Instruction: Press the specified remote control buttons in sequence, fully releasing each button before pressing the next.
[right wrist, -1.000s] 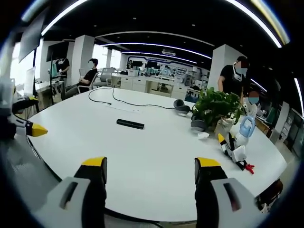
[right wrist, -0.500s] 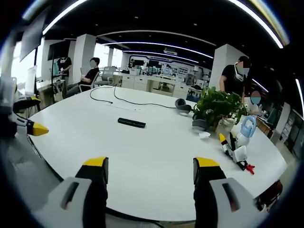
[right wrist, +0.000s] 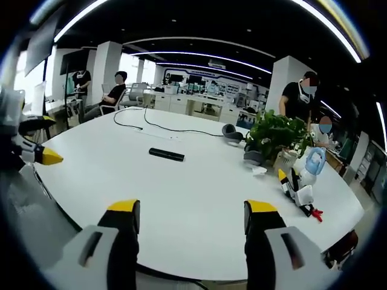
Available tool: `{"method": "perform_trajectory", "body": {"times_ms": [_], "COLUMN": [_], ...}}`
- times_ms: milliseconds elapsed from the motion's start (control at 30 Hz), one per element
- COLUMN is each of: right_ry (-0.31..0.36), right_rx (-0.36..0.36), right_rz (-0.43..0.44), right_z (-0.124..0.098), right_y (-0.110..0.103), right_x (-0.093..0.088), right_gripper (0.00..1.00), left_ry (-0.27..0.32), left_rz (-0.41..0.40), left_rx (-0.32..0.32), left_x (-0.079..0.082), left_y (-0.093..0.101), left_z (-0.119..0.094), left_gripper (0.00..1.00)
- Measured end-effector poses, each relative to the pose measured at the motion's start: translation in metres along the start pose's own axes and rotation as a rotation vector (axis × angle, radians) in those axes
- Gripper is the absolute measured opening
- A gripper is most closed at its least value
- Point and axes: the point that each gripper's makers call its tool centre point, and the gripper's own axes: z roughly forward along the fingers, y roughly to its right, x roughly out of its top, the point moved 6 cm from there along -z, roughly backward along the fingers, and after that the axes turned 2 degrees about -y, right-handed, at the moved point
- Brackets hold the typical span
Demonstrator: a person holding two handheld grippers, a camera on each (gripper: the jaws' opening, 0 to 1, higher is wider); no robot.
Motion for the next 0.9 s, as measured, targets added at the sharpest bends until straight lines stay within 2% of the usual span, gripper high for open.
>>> {"method": "perform_trajectory", "body": {"times_ms": [233, 400, 600, 900], "right_ry": [-0.022, -0.025, -0.046, -0.075], "right_rx": [-0.001, 0.003, 0.034, 0.062], "right_rz": [-0.018, -0.011, 0.003, 0.017], "right_z": [0.001, 0.001, 0.001, 0.002], "right_y": [-0.001, -0.001, -0.004, -0.005], "right_x": [-0.002, -0.003, -0.005, -0.008], "right_gripper": [0.7, 0.64, 0.48, 0.27], "left_ry": [0.009, 0.017, 0.036, 0.02], "left_rz": [0.083, 0.11, 0.156, 0.2], "left_rx": [-0.03, -0.056, -0.091, -0.203], "left_x": [0.017, 0.032, 0.055, 0.076], "left_y": [-0.011, -0.019, -0.026, -0.023], "left_z": [0.022, 0.041, 0.068, 0.117], "left_gripper": [0.95, 0.94, 0.93, 0.91]}}
